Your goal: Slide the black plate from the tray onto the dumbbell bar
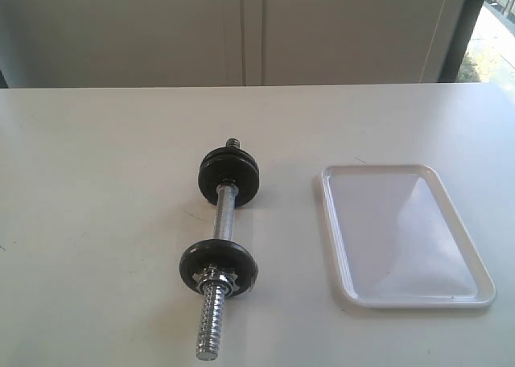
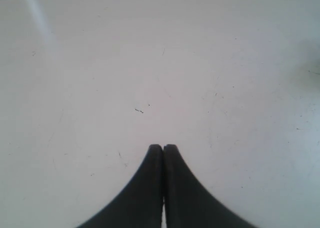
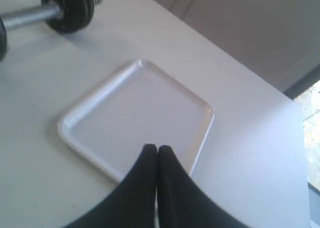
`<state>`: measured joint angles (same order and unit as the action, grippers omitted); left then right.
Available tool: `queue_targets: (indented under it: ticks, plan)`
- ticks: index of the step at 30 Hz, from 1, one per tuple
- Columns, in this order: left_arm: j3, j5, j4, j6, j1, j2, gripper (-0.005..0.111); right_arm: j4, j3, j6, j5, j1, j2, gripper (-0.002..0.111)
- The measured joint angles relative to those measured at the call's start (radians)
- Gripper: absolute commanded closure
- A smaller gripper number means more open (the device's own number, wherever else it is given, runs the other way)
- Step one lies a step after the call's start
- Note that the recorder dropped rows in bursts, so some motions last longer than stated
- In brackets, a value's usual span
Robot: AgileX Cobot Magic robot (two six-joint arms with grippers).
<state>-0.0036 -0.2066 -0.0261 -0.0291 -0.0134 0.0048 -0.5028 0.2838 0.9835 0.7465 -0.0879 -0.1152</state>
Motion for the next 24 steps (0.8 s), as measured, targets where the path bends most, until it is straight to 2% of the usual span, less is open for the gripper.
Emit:
queue_targets:
  ticks: [6, 10, 13, 15, 24]
  plan:
    - [0.000, 0.000, 0.000, 0.000, 0.000, 0.000, 0.107, 0.245, -0.210, 0.003, -0.054, 0.000, 0.040, 0.108]
    - [0.000, 0.000, 0.000, 0.000, 0.000, 0.000, 0.107, 0.433, -0.277, 0.003, -0.342, 0.000, 0.107, 0.108]
    - [0.000, 0.000, 0.000, 0.000, 0.000, 0.000, 0.107, 0.576, -0.277, 0.003, -0.465, 0.000, 0.110, 0.108]
    - [0.000, 0.000, 0.000, 0.000, 0.000, 0.000, 0.107, 0.675, -0.277, 0.003, -0.478, 0.000, 0.110, 0.108]
    - [0.000, 0.000, 0.000, 0.000, 0.000, 0.000, 0.107, 0.713, -0.277, 0.003, -0.469, 0.000, 0.110, 0.108]
